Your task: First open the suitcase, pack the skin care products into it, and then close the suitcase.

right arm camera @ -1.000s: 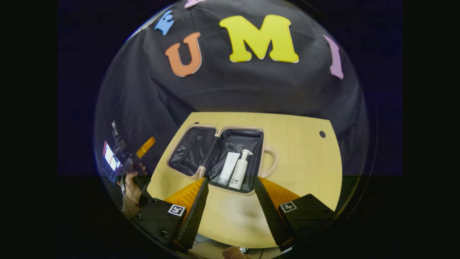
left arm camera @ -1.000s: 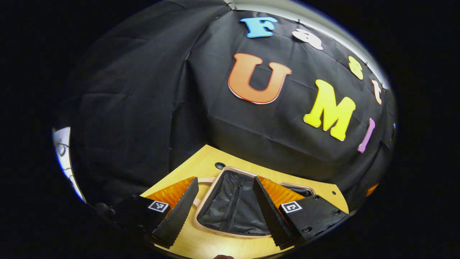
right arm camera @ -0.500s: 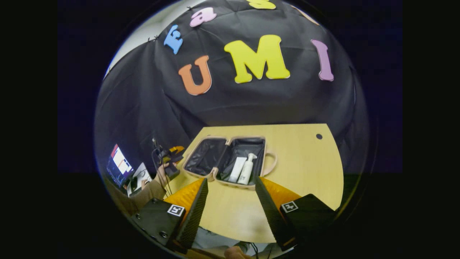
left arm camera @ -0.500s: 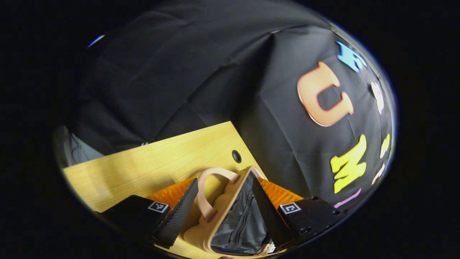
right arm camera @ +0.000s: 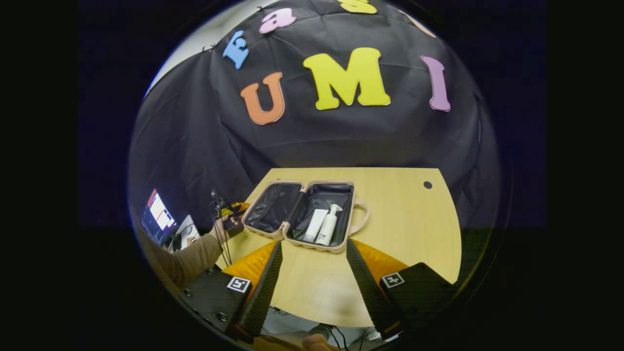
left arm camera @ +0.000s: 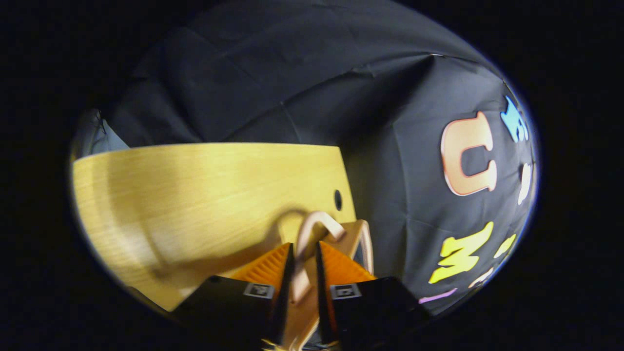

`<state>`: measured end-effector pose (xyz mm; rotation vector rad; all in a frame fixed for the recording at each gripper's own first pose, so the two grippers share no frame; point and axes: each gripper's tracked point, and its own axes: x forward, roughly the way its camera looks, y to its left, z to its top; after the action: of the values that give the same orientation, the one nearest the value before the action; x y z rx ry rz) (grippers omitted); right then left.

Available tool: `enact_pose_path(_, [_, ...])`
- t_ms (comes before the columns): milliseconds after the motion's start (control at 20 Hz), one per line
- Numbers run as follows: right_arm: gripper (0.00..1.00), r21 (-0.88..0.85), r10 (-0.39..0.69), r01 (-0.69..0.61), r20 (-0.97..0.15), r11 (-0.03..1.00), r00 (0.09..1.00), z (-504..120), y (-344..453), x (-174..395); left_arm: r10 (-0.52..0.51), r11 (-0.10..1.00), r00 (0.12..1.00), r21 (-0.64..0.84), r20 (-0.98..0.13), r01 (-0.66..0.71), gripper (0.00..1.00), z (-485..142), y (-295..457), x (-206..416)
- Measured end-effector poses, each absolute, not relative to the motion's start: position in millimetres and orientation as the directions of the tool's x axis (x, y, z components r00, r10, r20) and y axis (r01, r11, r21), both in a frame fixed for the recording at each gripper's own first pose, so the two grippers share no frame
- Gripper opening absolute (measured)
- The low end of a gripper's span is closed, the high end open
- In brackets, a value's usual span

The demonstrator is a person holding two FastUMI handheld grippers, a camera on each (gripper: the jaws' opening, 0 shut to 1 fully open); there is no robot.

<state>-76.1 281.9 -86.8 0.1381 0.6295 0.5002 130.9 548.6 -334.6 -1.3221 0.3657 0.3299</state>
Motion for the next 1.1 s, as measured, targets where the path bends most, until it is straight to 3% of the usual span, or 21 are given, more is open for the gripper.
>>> enact_pose_path(50, [0.78, 0.268, 0.476, -0.394, -0.523, 0.879, 0.707, -85.3, 272.7, -77.6, 0.035, 0.213, 0.893, -0.870, -0.448, -0.445, 0.14, -332.9, 552.5, 126.1])
enact_pose_path(350, [0.79, 0.252, 0.361, -0.270, -0.456, 0.929, 0.813, -71.7, 194.1, -74.8, 0.069, 0.251, 0.874, -0.839, -0.482, -0.483, 0.05, -316.2, 547.7, 123.0])
enact_pose_path(400, [0.79, 0.244, 0.338, -0.252, -0.439, 0.936, 0.832, -67.0, 178.5, -72.2, 0.081, 0.274, 0.878, -0.837, -0.471, -0.474, 0.00, -302.7, 547.8, 123.1])
enact_pose_path(600, [0.79, 0.193, 0.228, -0.168, -0.354, 0.967, 0.907, -41.7, 124.8, -60.0, 0.147, 0.513, 0.896, -0.742, -0.420, -0.432, 0.04, -238.8, 540.4, 121.6])
enact_pose_path(850, [0.79, 0.067, 0.111, -0.098, -0.225, 0.993, 0.968, -9.5, 74.3, -48.7, 0.186, 0.680, 0.917, -0.627, -0.354, -0.380, 0.03, -153.7, 492.2, 131.9])
enact_pose_path(1100, [0.80, 0.049, 0.188, -0.183, -0.159, 0.982, 0.969, 5.9, 75.6, -47.1, 0.184, 0.835, 0.947, -0.466, -0.263, -0.292, 0.03, -89.4, 413.1, 132.0])
